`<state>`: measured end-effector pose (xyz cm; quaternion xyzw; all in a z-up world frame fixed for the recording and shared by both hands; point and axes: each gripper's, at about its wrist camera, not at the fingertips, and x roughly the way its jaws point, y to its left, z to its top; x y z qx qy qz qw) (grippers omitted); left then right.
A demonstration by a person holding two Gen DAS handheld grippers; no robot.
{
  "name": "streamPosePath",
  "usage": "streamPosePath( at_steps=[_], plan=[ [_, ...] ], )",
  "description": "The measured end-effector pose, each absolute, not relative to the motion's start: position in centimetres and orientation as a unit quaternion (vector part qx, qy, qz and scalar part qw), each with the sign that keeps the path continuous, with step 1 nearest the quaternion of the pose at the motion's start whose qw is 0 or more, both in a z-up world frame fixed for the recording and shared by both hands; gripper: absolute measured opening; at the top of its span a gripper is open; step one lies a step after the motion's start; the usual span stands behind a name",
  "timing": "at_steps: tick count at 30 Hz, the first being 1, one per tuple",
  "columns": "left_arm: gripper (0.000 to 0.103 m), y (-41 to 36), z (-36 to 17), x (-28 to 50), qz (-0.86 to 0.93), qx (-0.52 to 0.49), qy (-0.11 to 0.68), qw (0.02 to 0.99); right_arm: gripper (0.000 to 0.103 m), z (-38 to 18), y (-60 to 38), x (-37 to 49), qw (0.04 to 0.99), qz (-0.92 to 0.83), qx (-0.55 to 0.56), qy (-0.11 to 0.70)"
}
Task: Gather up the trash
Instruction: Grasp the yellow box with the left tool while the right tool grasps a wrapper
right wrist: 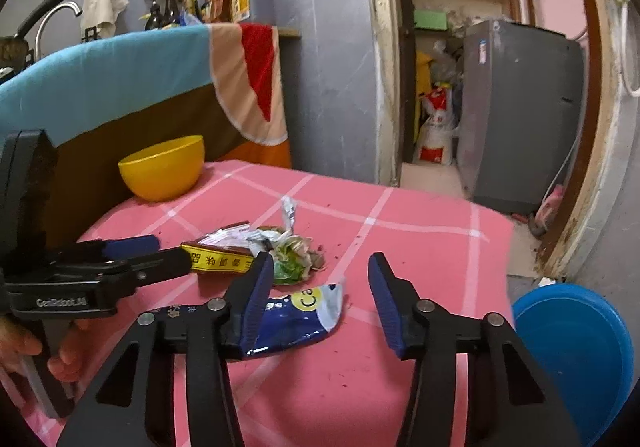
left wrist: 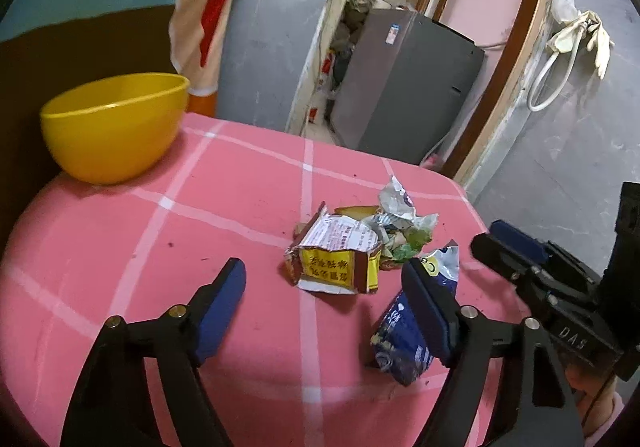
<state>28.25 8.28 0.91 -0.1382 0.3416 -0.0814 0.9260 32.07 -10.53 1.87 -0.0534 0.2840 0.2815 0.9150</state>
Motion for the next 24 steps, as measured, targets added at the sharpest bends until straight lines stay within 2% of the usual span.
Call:
streamPosePath(
  at_steps=[4,9,17,21,24],
  plan=[
    [0.066,8.7,0.8,29.1,-0.089,-0.153,0.352,0.919,0.045,1.6,-9.6,32.6,0.908,0.291,-0.058,0.296],
    [0.05,9.2,0.5,30.1,-0.108,-0.173,0.363,0.909,0.037,1.2,-8.8,33.2,0.9,0.299,-0.062,0.312],
    [0.049,9.8,1.0,29.6,-0.105,-0.191,0.349,0.911,0.026,0.8,-6.8,34.7,0.882,0.313,-0.077,0.343],
    [0.049,10.3,1.2,29.1,-0.096,-0.197,0.344,0.913,0.012,0.3,-6.2,35.2,0.875,0.313,-0.085,0.359],
    [0.049,10.4,1.4,28.7,-0.09,-0.2,0.34,0.914,0.008,0.4,-6.3,34.8,0.878,0.31,-0.088,0.354]
  ],
)
